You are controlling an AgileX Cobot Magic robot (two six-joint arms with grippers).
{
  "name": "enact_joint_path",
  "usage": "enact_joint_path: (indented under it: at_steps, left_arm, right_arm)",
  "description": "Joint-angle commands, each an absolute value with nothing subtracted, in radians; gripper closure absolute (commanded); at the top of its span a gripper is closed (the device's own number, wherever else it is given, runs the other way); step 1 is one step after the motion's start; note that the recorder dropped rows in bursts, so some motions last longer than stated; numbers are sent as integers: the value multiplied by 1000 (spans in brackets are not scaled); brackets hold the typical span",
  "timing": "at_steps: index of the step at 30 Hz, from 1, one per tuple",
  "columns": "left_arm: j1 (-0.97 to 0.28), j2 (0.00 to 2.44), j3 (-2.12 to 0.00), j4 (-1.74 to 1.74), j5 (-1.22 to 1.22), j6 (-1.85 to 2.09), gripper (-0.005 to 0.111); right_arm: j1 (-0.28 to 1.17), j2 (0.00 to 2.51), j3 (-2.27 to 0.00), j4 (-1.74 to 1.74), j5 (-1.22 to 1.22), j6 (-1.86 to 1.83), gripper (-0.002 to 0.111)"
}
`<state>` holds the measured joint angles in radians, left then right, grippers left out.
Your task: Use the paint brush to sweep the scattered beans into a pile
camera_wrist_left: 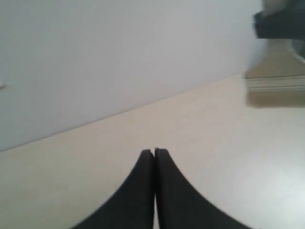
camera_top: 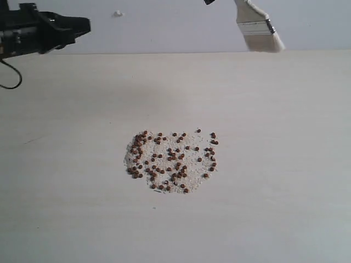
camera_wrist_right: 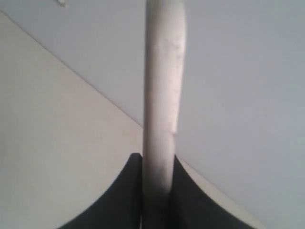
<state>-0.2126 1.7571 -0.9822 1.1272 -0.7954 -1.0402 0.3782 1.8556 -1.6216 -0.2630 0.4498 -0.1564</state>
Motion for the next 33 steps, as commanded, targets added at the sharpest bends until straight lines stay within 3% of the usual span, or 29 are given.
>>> enact_joint_path:
  at_steps: [1, 7, 13, 24, 33]
  left_arm:
    - [-212, 1482, -676, 755, -670, -751, 107]
    - [-212, 1121, -327, 282, -669, -354, 107]
    - [-212, 871, -173, 228, -643, -298, 107]
    - [-209, 544, -8, 129, -495, -277, 107]
    - [-209, 326, 0, 36, -315, -204, 107]
  right_arm:
    - [418, 1784, -1621, -655, 648, 267, 108]
    - [418, 1676, -1546, -608, 681, 321, 108]
    - [418, 1551, -1381, -639, 631, 391, 108]
    - [471, 1296, -1105, -690, 541, 414, 108]
    - [551, 1173, -987, -852, 472, 575, 108]
